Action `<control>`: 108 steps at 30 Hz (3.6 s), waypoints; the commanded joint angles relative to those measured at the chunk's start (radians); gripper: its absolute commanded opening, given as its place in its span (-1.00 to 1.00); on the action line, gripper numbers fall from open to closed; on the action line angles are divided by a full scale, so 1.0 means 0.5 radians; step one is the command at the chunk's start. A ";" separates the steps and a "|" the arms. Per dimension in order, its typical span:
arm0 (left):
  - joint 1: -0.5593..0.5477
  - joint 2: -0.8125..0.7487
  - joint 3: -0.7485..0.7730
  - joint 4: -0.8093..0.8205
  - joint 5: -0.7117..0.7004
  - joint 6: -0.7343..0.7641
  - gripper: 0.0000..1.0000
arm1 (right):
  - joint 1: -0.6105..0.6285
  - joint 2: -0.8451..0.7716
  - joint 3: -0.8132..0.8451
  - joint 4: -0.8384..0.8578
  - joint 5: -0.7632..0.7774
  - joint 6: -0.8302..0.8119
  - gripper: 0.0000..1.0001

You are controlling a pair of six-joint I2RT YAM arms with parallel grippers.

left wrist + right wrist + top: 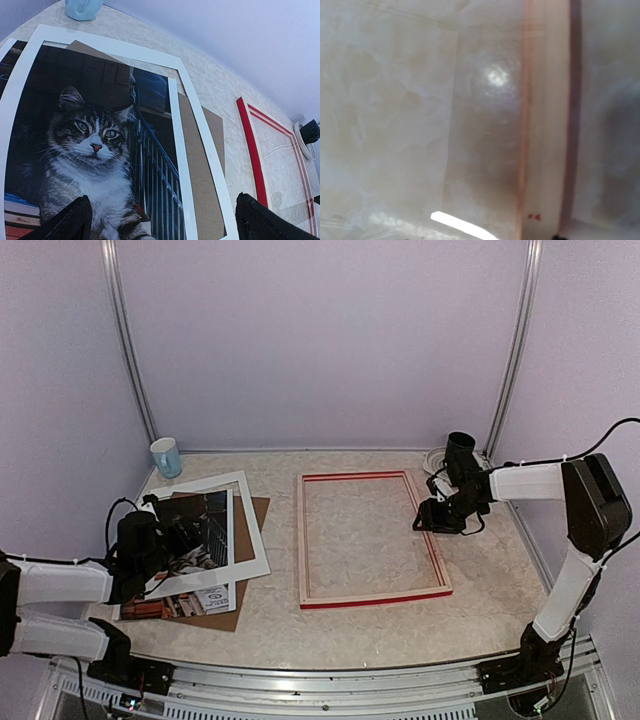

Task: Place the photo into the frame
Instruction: Press the glass panel against the frame body.

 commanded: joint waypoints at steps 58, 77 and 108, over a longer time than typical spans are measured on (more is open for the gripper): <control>-0.017 -0.003 -0.022 0.027 0.007 0.020 0.98 | 0.064 -0.037 -0.006 0.037 -0.133 0.016 0.19; -0.019 -0.002 -0.019 0.026 0.007 0.025 0.98 | 0.017 0.043 -0.022 -0.007 -0.043 0.000 0.20; -0.271 0.069 0.072 0.138 0.083 0.197 0.98 | -0.178 -0.056 -0.025 0.062 -0.148 -0.009 0.20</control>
